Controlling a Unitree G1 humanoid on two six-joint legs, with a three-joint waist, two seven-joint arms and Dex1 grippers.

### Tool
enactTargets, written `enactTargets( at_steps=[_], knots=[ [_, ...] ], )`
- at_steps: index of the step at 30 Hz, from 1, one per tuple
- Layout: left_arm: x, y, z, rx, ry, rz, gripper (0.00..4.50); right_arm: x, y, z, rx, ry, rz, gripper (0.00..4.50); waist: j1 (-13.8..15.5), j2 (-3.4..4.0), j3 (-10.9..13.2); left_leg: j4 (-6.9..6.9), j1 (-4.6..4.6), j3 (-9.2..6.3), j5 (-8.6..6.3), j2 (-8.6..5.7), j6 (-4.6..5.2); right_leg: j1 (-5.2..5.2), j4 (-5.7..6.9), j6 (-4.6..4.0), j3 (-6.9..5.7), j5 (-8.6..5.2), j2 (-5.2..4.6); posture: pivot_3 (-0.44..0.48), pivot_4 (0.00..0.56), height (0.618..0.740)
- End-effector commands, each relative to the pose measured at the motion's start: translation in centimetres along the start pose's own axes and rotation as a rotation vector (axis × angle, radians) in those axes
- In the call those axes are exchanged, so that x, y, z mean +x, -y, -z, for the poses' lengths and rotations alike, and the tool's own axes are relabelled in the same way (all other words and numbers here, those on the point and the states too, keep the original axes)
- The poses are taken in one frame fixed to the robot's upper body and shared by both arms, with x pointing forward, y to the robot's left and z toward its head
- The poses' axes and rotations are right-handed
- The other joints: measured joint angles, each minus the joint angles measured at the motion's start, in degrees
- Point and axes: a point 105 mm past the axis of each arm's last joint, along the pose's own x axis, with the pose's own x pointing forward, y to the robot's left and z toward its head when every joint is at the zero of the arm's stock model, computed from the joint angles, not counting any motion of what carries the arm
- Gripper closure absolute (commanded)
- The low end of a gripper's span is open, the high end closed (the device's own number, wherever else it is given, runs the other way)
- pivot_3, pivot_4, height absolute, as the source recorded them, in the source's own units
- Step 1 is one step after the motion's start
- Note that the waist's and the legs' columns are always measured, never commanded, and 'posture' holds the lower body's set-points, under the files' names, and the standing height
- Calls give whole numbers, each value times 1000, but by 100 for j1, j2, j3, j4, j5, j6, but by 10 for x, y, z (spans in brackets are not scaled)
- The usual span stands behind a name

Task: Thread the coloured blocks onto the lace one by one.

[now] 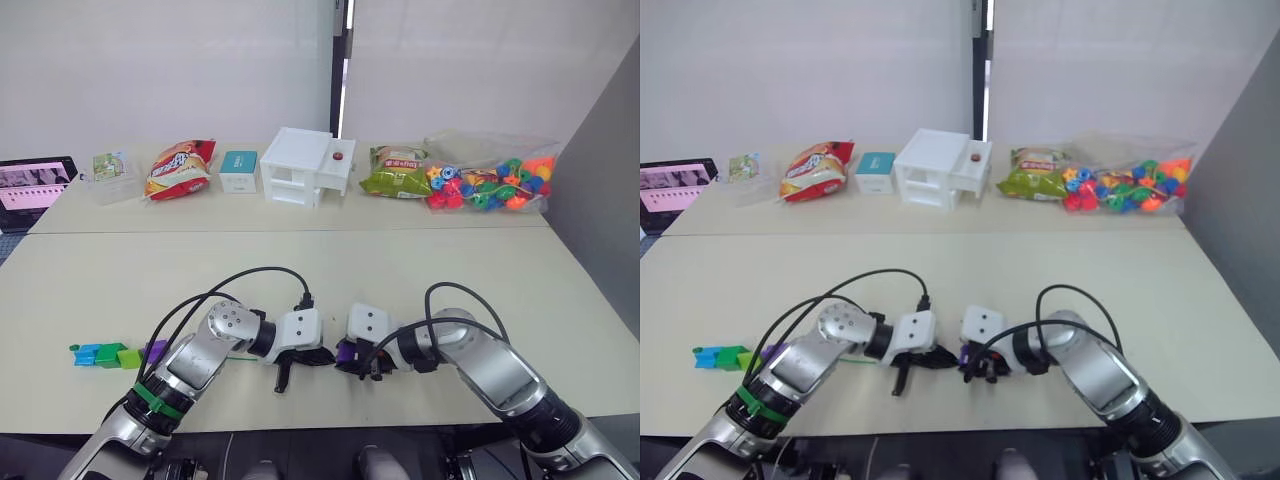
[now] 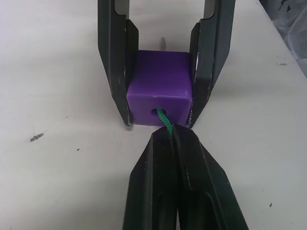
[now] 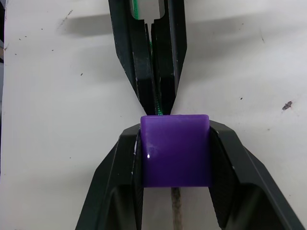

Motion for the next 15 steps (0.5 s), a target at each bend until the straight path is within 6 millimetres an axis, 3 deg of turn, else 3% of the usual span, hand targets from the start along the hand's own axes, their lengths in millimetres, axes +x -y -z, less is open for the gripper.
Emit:
enactTargets(
  at_steps=[1,4,8,10,15],
  knots=[
    [-13,-9,-5,4,-8,-59,3320,-3,6,-3,5,18,53,2252,1,0,0,0,0,0,0,0,0,0,0,0,0,0,0,0,150,740],
    [-19,-10,-8,18,-24,-59,2294,-15,7,-11,6,65,77,1146,13,0,1,0,-4,0,0,-1,0,-4,1,0,0,0,-1,0,150,740],
    [-19,-13,-18,33,-13,-65,1022,-30,3,-16,4,113,81,0,57,-1,2,0,-15,-3,0,-3,0,-7,-1,0,-1,0,-4,0,150,740],
    [-17,-13,-22,31,-2,-59,348,-36,1,-13,6,112,81,0,68,-1,2,1,-18,-2,0,-4,0,-8,-4,0,-1,0,-4,0,150,740],
    [8,-9,-28,45,31,-19,348,-51,-5,9,14,62,63,0,131,-1,2,2,-21,0,-1,-6,1,-3,-17,1,-1,0,-8,0,150,740]
  ],
)
